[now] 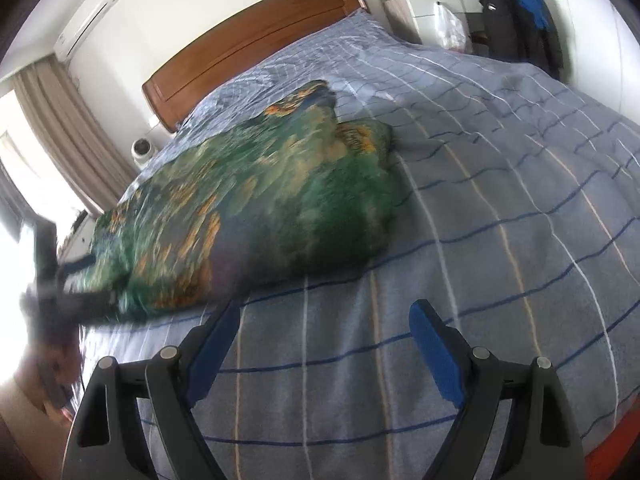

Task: Fold large clothes

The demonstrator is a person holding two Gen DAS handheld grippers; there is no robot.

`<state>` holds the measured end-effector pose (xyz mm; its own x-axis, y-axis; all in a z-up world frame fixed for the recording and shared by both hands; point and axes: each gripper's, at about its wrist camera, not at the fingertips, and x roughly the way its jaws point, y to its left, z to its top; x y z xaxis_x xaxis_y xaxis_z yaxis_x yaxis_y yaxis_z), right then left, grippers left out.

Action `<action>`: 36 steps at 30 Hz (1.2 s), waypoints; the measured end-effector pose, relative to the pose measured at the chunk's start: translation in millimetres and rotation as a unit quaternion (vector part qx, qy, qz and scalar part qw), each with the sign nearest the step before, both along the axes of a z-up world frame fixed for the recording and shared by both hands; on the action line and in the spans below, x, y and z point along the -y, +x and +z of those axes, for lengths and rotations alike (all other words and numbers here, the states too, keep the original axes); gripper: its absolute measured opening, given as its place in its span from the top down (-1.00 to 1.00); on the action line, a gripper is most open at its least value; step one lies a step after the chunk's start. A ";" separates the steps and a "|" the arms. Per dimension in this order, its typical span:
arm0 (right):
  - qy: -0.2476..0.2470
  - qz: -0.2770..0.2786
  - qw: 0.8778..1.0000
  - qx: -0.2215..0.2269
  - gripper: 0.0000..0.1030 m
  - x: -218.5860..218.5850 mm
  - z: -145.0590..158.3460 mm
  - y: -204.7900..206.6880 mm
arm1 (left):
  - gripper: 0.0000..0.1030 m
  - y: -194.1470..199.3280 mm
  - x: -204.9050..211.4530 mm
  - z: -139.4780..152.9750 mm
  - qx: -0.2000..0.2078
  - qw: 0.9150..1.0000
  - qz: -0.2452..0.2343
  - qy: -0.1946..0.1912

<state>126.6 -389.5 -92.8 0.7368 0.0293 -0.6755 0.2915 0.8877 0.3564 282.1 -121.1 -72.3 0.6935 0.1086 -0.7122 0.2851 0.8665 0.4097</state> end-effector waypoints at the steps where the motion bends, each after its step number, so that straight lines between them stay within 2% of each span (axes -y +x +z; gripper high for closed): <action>1: 0.009 -0.003 1.000 0.001 -0.67 3.5 -0.7 1.0 | -0.86 -0.2 -0.4 7.6 -0.007 1.000 -0.006 -0.020; 3: 0.050 -0.005 0.999 0.010 -0.68 13.0 -4.1 8.2 | -0.89 5.8 -3.2 25.3 -0.018 0.997 -0.011 -0.070; 5: 0.131 -0.006 0.991 0.022 -0.77 26.5 -13.8 24.8 | -0.90 19.5 -5.0 39.8 -0.033 0.991 -0.017 -0.126; 8: 0.188 -0.018 0.982 0.020 -0.80 35.8 -30.6 56.5 | -0.89 36.0 -0.2 45.6 -0.059 0.984 -0.028 -0.166; 9: 0.193 -0.026 0.980 0.030 -0.75 37.0 -30.7 62.6 | -0.89 40.5 2.1 47.8 -0.068 0.981 -0.031 -0.177; 11: 0.204 -0.036 0.977 0.051 -0.27 38.0 -26.6 74.3 | -0.89 46.9 6.1 56.6 -0.091 0.974 -0.049 -0.203; 12: 0.190 -0.045 0.979 0.053 0.09 35.0 -19.1 76.6 | -0.89 50.0 9.9 66.9 -0.105 0.967 -0.068 -0.223; 13: 0.168 -0.041 0.983 0.065 0.25 28.1 -7.6 75.8 | -0.89 51.9 12.3 73.4 -0.114 0.962 -0.081 -0.236; 14: 0.107 -0.026 0.991 0.082 0.27 10.2 15.4 72.4 | -0.89 54.5 17.1 81.9 -0.127 0.955 -0.097 -0.251; 15: 0.060 -0.011 0.994 0.093 0.30 -5.0 30.8 69.4 | -0.89 59.2 23.9 92.6 -0.149 0.944 -0.119 -0.271; 16: 0.003 0.013 0.994 0.109 0.31 -26.9 49.5 65.1 | -0.89 62.1 28.6 97.9 -0.164 0.936 -0.131 -0.282; 18: -0.068 0.044 0.988 0.128 0.31 -59.8 71.4 59.8 | -0.89 68.9 39.0 109.2 -0.192 0.923 -0.151 -0.298; 19: -0.096 0.057 0.985 0.135 0.31 -74.4 79.0 58.1 | -0.89 70.5 42.8 114.7 -0.199 0.920 -0.157 -0.300; 23: -0.230 0.130 0.954 0.144 0.32 -147.7 100.6 59.4 | -0.89 66.8 46.5 136.5 -0.191 0.918 -0.168 -0.305; 25: -0.264 0.158 0.941 0.143 0.32 -170.7 102.7 63.3 | -0.89 64.7 42.2 142.6 -0.193 0.918 -0.167 -0.304; 28: -0.342 0.197 0.907 0.148 0.33 -213.7 100.4 60.0 | -0.92 58.5 40.6 137.2 -0.189 0.938 -0.146 -0.252; 29: -0.377 0.213 0.889 0.151 0.33 -233.3 98.0 60.5 | -0.92 54.1 43.6 132.5 -0.179 0.950 -0.138 -0.217; 30: -0.399 0.223 0.876 0.154 0.34 -246.3 96.8 59.6 | -0.92 51.6 46.6 126.2 -0.169 0.960 -0.128 -0.181; 31: -0.417 0.232 0.864 0.157 0.35 -257.0 95.5 58.8 | -0.85 48.5 47.8 121.9 -0.161 0.967 -0.119 -0.156; 32: -0.435 0.243 0.852 0.161 0.35 -267.0 92.2 55.1 | -0.65 46.6 47.3 116.8 -0.150 0.974 -0.107 -0.133; 33: -0.448 0.251 0.842 0.164 0.35 -274.6 89.1 51.0 | 0.10 45.7 43.8 112.7 -0.135 0.981 -0.087 -0.109; 34: -0.452 0.257 0.838 0.165 0.35 -278.9 87.8 48.8 | 0.21 48.0 36.7 110.1 -0.134 0.983 -0.073 -0.102; 35: -0.450 0.265 0.837 0.164 0.35 -284.7 87.0 47.9 | 0.30 51.9 25.7 110.8 -0.147 0.978 -0.070 -0.133; 36: -0.440 0.277 0.839 0.162 0.24 -285.4 87.1 47.3 | 0.35 57.0 7.5 114.0 -0.156 0.972 -0.062 -0.166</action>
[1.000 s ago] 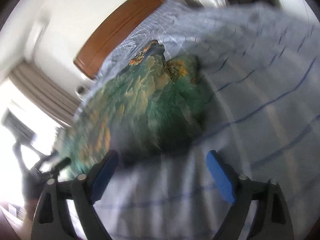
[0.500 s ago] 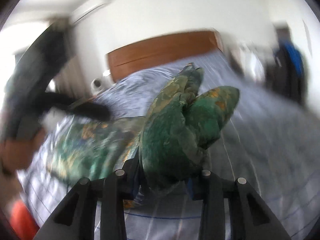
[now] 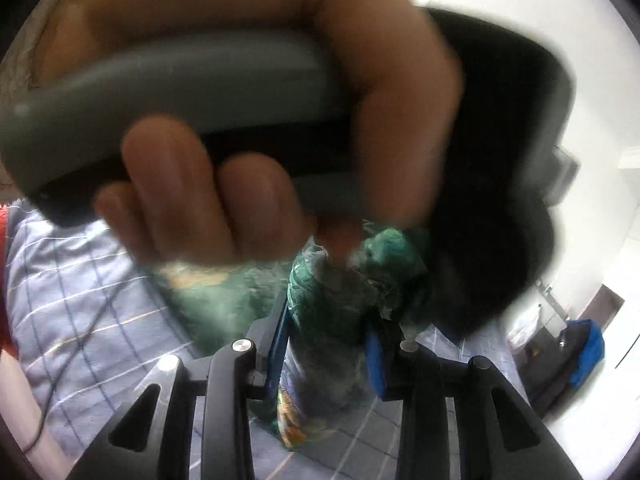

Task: Fold large clothes

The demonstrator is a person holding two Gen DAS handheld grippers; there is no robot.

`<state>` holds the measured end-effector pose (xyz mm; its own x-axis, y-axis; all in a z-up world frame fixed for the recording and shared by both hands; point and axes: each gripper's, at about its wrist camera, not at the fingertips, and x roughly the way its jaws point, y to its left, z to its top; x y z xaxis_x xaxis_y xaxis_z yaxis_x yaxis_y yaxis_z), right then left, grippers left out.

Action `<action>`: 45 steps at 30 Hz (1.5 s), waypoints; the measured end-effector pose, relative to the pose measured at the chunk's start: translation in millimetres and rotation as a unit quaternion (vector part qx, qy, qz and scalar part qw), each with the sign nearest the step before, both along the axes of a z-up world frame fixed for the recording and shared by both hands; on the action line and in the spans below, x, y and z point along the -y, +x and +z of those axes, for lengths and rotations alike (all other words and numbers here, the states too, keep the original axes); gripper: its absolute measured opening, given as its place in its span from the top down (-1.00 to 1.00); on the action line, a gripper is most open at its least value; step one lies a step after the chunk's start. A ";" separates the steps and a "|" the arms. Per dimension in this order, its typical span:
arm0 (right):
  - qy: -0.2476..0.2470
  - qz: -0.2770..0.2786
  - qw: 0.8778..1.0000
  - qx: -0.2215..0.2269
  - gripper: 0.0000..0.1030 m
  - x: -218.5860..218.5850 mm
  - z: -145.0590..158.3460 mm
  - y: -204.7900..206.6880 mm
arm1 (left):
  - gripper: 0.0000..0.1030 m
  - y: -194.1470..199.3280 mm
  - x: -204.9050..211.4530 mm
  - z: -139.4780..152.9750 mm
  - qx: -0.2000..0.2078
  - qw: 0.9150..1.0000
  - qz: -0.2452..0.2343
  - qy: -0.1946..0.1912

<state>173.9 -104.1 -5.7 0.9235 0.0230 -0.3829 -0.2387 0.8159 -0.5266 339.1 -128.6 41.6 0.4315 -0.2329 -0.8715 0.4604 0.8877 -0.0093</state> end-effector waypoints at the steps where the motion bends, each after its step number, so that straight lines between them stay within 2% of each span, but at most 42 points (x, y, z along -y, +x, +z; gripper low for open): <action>1: 0.011 0.011 1.000 -0.009 0.12 -0.5 1.2 -2.3 | 0.36 1.9 -12.1 2.9 -0.002 1.000 0.007 -0.011; 2: 0.034 0.031 0.999 -0.019 0.02 2.0 5.9 -9.5 | 0.36 6.2 -27.8 7.5 -0.001 1.000 0.015 -0.027; 3: 0.060 0.052 0.996 -0.033 -0.16 6.7 10.5 -16.9 | 0.36 9.6 -47.5 12.6 -0.003 0.999 0.026 -0.047; 4: 0.101 0.071 0.991 -0.050 -0.21 16.1 16.5 -26.7 | 0.36 13.7 -69.2 16.8 -0.006 0.997 0.040 -0.069; 6: 0.161 0.077 0.981 -0.073 -0.21 32.5 21.6 -36.8 | 0.35 21.7 -108.1 21.0 -0.009 0.992 0.067 -0.103; 9: 0.197 0.047 0.974 -0.100 -0.20 55.7 17.8 -32.0 | 0.35 30.0 -166.0 15.0 -0.013 0.985 0.105 -0.138; 12: 0.210 0.008 0.971 -0.115 -0.12 73.0 15.1 -9.0 | 0.35 34.8 -211.6 -9.9 -0.027 0.976 0.146 -0.158; 15: 0.277 -0.010 0.951 -0.139 -0.03 88.3 23.3 35.1 | 0.35 30.8 -244.3 -42.3 -0.047 0.967 0.182 -0.173; 17: 0.302 -0.009 0.941 -0.153 0.03 90.0 24.6 66.1 | 0.34 22.6 -262.2 -59.0 -0.055 0.961 0.197 -0.189; 22: 0.314 0.022 0.929 -0.194 0.05 55.0 15.5 142.6 | 0.26 8.7 -287.9 -97.9 -0.063 0.949 0.218 -0.218; 24: 0.278 0.026 0.926 -0.253 0.04 28.5 -23.2 173.9 | 0.23 9.7 -293.1 -121.0 -0.071 0.951 0.227 -0.200; 25: 0.255 0.015 0.924 -0.284 0.02 18.4 -50.2 186.3 | 0.19 9.5 -296.2 -131.1 -0.074 0.949 0.224 -0.208; 26: 0.231 0.002 0.926 -0.298 0.02 10.4 -69.1 190.5 | 0.19 8.8 -299.4 -137.1 -0.076 0.945 0.228 -0.224; 28: 0.215 -0.001 0.936 -0.279 0.01 7.5 -82.1 187.4 | 0.16 8.0 -302.0 -139.8 -0.074 0.941 0.231 -0.237; 30: 0.220 -0.006 0.938 -0.267 0.01 10.2 -80.7 183.5 | 0.10 6.9 -300.2 -139.8 -0.069 0.941 0.228 -0.241; 32: 0.221 -0.008 0.937 -0.269 0.01 10.9 -78.0 183.3 | -0.06 4.8 -305.8 -139.1 -0.068 0.936 0.231 -0.257; 34: 0.224 -0.008 0.937 -0.266 -0.04 10.4 -72.6 180.6 | -0.51 -4.2 -326.4 -137.0 -0.068 0.930 0.240 -0.270; 35: 0.229 -0.007 0.937 -0.263 -0.06 11.6 -67.3 178.0 | -0.58 -9.6 -332.1 -129.4 -0.065 0.928 0.247 -0.270; 37: 0.251 -0.006 0.935 -0.250 -0.17 18.6 -49.8 170.6 | -0.65 -20.7 -344.2 -114.2 -0.051 0.931 0.255 -0.257; 39: 0.270 -0.003 0.934 -0.234 -0.19 18.8 -35.2 165.1 | -0.66 -32.3 -359.6 -96.6 -0.032 0.932 0.266 -0.245; 42: 0.295 -0.004 0.934 -0.202 -0.28 31.8 -15.4 150.1 | -0.65 -46.9 -374.4 -60.3 0.021 0.932 0.300 -0.202; 45: 0.303 -0.012 0.935 -0.185 -0.29 34.9 -9.6 143.5 | -0.67 -46.0 -359.2 -17.4 0.079 0.940 0.280 -0.180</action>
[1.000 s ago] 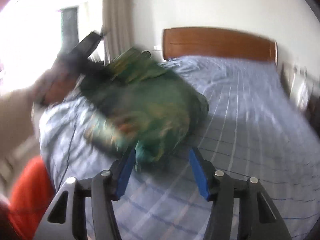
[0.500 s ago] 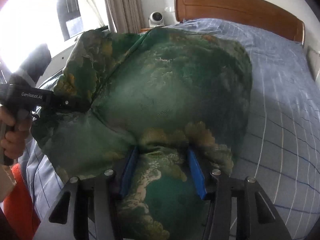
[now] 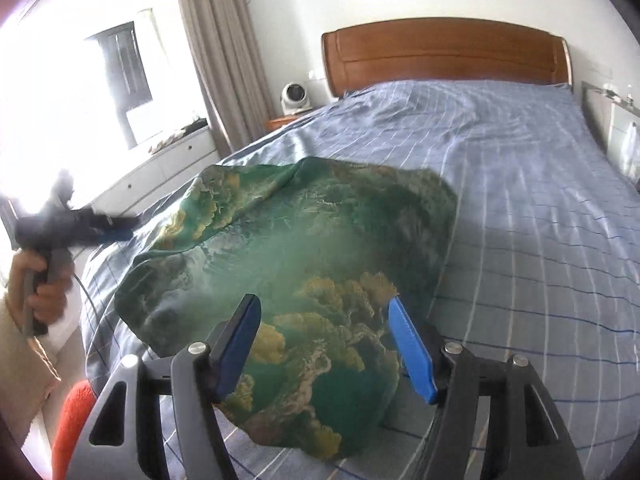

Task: Fold large clothes

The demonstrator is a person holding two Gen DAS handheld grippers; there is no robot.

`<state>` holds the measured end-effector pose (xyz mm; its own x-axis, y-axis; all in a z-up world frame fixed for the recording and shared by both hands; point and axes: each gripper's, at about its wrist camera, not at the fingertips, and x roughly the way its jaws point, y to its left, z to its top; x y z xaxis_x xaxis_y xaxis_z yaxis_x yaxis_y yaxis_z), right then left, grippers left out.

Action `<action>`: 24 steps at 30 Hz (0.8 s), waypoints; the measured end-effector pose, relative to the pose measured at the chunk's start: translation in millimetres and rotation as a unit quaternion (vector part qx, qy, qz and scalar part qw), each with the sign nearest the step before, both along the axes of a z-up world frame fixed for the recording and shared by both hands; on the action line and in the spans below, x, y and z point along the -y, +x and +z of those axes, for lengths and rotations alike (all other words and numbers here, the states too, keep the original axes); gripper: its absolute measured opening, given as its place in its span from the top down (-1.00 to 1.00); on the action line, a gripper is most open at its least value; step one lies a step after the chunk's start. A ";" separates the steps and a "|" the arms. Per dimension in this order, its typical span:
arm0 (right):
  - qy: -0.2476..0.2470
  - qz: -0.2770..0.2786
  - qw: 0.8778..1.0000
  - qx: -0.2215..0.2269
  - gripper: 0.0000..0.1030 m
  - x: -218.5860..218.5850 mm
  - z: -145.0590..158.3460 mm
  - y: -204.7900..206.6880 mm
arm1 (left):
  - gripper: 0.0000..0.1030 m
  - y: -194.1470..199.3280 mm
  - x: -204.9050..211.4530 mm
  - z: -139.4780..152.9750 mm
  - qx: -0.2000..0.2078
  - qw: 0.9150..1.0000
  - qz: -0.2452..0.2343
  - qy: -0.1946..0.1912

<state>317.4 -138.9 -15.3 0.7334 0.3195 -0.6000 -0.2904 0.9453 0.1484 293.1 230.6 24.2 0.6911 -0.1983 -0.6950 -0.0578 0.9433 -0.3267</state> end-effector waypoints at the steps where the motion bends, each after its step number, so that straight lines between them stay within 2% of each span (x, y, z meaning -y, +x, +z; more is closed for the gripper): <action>1: -0.002 0.000 1.000 0.000 -0.29 -2.7 -0.1 -4.1 | -0.70 5.4 11.7 10.7 0.013 1.000 -0.012 0.005; 4: -0.008 0.003 1.000 -0.002 -0.29 -12.9 1.8 -9.1 | -0.79 33.3 52.8 27.9 0.037 0.998 -0.053 0.021; 6: -0.008 0.010 1.000 -0.007 -0.29 -19.2 1.6 -8.2 | -0.79 60.3 76.1 27.0 0.040 0.996 -0.073 0.036; 9: -0.013 0.015 1.000 -0.004 -0.29 -21.1 4.7 -3.2 | -0.77 91.1 101.0 -1.8 0.021 0.995 -0.086 0.054; 11: -0.015 0.015 1.000 -0.002 -0.29 -20.4 8.2 -1.0 | -0.42 113.8 97.8 -43.1 -0.029 0.995 -0.053 0.085; 12: -0.017 0.013 1.000 -0.001 -0.29 -18.2 11.3 1.0 | -0.10 115.8 89.0 -61.3 -0.051 0.994 -0.037 0.085; 13: -0.018 0.011 1.000 0.000 -0.29 -15.7 13.6 2.7 | 0.13 116.8 76.0 -81.1 -0.070 0.995 -0.019 0.074; 14: -0.019 0.006 1.000 0.003 -0.29 -10.2 16.8 6.4 | 0.24 113.4 57.8 -101.8 -0.084 0.995 -0.001 0.058; 15: -0.016 0.001 1.000 0.004 -0.29 -5.3 19.3 9.6 | 0.48 107.8 43.5 -115.3 -0.088 0.995 0.014 0.054; 16: -0.012 -0.003 1.000 0.004 -0.29 -1.2 21.4 14.0 | 0.58 102.7 35.8 -123.4 -0.088 0.994 0.023 0.053; 20: 0.025 -0.001 1.000 -0.019 -0.29 -0.7 7.8 42.5 | 0.61 94.6 34.5 -132.2 -0.073 0.994 0.025 0.072; 21: 0.036 0.013 0.999 -0.038 -0.29 -6.7 -2.6 51.0 | 0.62 96.5 37.0 -133.5 -0.073 0.994 0.027 0.076; 22: 0.046 0.032 0.996 -0.071 -0.39 -15.0 -18.9 62.1 | 0.62 98.3 39.0 -135.9 -0.073 0.993 0.027 0.084; 23: 0.037 0.032 0.993 -0.106 -0.47 -28.8 -47.1 74.4 | 0.62 98.6 39.8 -137.7 -0.073 0.993 0.027 0.085; 24: 0.017 0.019 0.994 -0.109 -0.54 -34.5 -60.9 78.3 | 0.62 100.3 40.6 -140.9 -0.073 0.993 0.029 0.086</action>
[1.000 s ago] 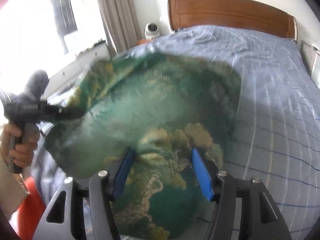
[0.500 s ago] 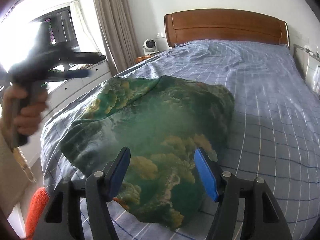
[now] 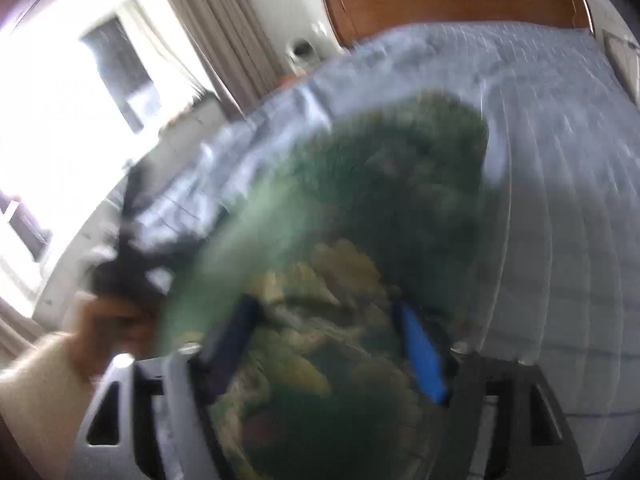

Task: Fold large clothes

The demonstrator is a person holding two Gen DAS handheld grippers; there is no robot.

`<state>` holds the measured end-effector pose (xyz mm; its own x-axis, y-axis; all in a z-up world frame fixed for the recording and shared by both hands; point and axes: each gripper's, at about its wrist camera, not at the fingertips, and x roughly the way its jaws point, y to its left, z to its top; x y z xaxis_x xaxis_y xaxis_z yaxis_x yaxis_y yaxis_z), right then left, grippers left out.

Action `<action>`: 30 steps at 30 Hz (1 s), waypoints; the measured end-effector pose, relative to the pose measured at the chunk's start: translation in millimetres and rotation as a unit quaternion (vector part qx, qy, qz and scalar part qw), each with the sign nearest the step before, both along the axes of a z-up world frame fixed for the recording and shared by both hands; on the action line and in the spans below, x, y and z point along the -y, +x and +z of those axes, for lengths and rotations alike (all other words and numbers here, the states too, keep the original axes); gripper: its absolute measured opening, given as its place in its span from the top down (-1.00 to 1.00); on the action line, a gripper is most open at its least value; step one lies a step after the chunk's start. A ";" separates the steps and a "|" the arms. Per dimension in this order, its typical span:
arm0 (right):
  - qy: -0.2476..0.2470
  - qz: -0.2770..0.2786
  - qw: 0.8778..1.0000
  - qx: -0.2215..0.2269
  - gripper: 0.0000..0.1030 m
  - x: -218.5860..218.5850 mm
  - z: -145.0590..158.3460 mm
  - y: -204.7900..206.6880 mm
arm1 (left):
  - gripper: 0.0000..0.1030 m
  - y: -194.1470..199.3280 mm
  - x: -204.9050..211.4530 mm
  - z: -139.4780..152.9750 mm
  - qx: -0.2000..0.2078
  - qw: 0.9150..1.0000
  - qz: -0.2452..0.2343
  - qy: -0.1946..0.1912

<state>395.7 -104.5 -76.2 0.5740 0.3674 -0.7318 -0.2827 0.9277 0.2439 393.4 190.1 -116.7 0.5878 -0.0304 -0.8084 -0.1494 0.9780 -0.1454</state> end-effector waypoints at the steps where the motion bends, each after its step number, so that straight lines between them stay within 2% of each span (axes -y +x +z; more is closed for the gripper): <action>1: -0.015 -0.006 1.000 0.007 -0.57 -3.2 -9.6 1.4 | 0.62 -0.5 -0.2 -0.8 0.001 1.000 0.001 0.000; 3: -0.004 -0.013 1.000 0.025 -0.57 0.9 -16.2 -0.5 | 0.63 -1.2 2.7 2.7 0.003 1.000 0.001 0.003; 5: -0.001 -0.010 1.000 0.019 -0.57 4.6 -13.8 -1.2 | 0.62 -0.1 7.4 6.8 0.002 1.000 -0.002 0.015; 7: -0.014 -0.003 1.000 0.016 -0.58 4.9 -7.0 -3.4 | 0.63 2.5 9.6 10.6 0.004 1.000 -0.004 0.025; 9: -0.020 -0.008 1.000 0.023 -0.63 9.7 9.1 -11.4 | 0.61 -5.8 14.7 27.3 0.012 0.999 -0.002 0.033; 11: -0.020 -0.026 0.999 0.028 -0.64 17.0 24.9 -23.5 | 0.29 -14.3 17.5 43.6 0.024 0.999 -0.008 0.029; 13: -0.026 -0.054 0.998 0.037 -0.74 28.4 38.9 -41.4 | -0.74 -29.9 22.3 68.0 0.047 0.998 -0.014 0.026; 14: -0.024 -0.066 0.997 0.042 -0.76 37.2 45.3 -53.8 | -0.87 -40.4 26.3 81.5 0.063 0.997 -0.009 0.042; 17: -0.038 -0.086 0.994 0.050 -0.87 53.2 53.9 -82.7 | -0.90 -69.6 40.3 111.8 0.103 0.991 -0.029 0.079; 20: -0.096 -0.113 0.988 0.042 -0.89 65.8 52.4 -113.2 | -0.90 -88.7 49.7 126.5 0.115 0.987 -0.033 0.112; 26: -0.131 -0.130 0.983 0.017 -0.89 79.2 41.0 -146.3 | -0.90 -108.2 52.6 134.2 0.114 0.983 -0.019 0.140; 30: -0.129 -0.131 0.983 0.014 -0.89 83.6 37.9 -156.7 | -0.90 -116.4 51.5 136.1 0.111 0.981 -0.012 0.156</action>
<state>239.0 -188.1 -38.2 0.6449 0.0073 -0.7642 -0.0283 0.9995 -0.0144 277.0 138.6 19.4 0.7523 0.1825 -0.6331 -0.1235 0.9829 0.1365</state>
